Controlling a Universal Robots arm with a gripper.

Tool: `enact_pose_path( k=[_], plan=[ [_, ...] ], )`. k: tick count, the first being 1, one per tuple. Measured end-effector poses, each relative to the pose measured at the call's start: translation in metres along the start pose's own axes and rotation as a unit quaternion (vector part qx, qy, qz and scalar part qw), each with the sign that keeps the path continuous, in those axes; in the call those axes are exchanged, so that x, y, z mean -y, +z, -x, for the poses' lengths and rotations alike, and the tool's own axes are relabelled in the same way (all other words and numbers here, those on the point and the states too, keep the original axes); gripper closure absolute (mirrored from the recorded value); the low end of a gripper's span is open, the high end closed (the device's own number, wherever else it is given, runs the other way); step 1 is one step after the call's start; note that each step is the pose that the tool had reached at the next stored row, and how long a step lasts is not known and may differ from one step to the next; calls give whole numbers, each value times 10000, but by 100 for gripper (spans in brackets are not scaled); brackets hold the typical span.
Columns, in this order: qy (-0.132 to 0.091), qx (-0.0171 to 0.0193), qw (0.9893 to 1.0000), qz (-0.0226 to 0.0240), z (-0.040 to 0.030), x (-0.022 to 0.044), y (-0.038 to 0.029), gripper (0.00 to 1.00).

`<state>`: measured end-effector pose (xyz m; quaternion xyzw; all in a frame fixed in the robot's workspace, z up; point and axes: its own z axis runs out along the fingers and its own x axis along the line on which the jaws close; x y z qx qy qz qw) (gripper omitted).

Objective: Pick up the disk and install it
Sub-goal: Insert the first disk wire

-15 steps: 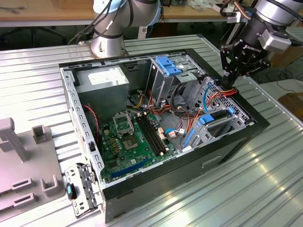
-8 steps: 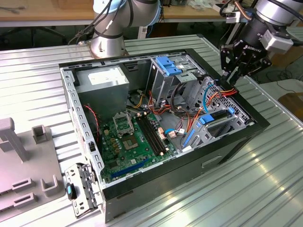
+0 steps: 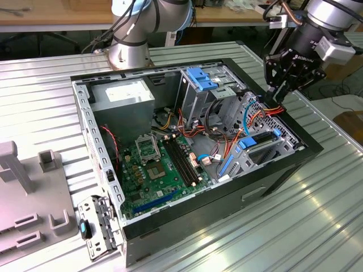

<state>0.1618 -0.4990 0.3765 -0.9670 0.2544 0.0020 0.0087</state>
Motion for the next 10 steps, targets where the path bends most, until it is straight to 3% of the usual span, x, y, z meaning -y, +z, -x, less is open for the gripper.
enact_pose_path(
  k=[4,9,10],
  plan=[
    [-287,-1,9996,0,-4,3,0,69],
    [-305,-43,9995,-12,-62,35,0,69],
    [-299,-56,9995,-11,-104,59,0,69]
  ],
)
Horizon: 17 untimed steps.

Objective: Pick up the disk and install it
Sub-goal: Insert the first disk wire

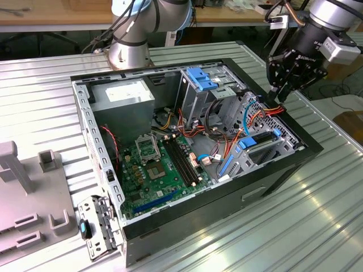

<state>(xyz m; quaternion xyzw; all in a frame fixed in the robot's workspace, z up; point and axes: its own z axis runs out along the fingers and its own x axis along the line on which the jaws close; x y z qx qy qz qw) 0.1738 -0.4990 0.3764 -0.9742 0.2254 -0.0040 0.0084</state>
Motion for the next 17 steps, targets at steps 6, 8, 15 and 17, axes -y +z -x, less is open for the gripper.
enact_pose_path(
  k=[6,8,15,17],
  plan=[
    [16,-97,9998,155,-53,26,9,69],
    [15,-126,9997,201,-55,27,18,69],
    [-59,-141,9996,229,-60,19,53,69],
    [-61,-141,9996,229,-60,18,54,69]
  ],
)
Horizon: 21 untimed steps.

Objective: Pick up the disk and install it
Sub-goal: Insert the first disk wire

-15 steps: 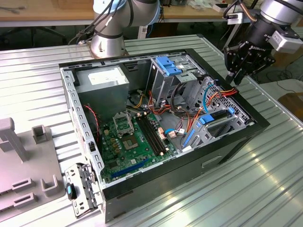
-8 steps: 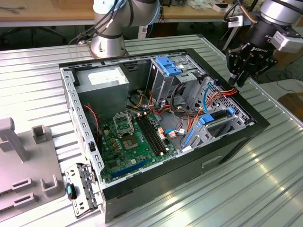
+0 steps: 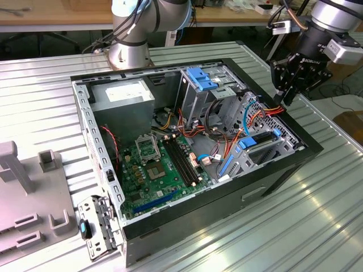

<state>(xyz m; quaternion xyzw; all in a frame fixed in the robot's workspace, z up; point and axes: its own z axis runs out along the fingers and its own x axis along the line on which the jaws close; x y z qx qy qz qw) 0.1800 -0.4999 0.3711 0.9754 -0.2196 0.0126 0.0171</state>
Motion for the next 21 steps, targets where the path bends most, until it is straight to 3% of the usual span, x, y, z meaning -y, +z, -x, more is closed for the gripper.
enact_pose_path(
  k=[12,16,21],
  plan=[
    [-11,0,10000,0,-1,-2,0,69],
    [-198,-6,9998,-5,-1,-2,1,69],
    [-511,-15,9987,-14,-1,-2,3,69]
  ],
)
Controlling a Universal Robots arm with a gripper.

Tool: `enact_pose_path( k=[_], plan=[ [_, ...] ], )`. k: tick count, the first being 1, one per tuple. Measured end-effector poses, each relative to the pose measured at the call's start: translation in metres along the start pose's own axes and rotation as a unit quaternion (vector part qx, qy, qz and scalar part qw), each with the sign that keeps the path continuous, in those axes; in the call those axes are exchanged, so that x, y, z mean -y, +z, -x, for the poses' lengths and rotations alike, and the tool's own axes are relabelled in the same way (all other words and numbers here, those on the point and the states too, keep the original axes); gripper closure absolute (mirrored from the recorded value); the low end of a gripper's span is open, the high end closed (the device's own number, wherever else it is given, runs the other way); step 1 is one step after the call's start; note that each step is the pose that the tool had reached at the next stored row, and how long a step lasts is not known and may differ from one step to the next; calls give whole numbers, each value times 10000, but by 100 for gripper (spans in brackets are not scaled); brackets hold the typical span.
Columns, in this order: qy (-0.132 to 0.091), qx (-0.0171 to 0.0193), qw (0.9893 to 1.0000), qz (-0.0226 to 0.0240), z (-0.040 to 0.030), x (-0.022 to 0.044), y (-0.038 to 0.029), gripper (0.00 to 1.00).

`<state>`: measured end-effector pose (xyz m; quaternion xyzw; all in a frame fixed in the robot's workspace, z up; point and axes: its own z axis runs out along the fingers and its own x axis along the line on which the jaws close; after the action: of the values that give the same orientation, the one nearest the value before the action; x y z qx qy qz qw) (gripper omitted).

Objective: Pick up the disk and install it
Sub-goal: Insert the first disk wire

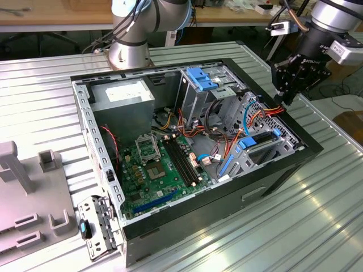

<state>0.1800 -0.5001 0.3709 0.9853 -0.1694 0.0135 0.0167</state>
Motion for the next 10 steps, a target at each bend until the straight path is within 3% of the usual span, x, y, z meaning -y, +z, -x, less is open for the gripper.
enact_pose_path(
  k=[4,10],
  plan=[
    [-26,-1,10000,-1,-3,-8,0,69],
    [-399,-13,9992,-13,-8,-64,3,69]
  ],
)
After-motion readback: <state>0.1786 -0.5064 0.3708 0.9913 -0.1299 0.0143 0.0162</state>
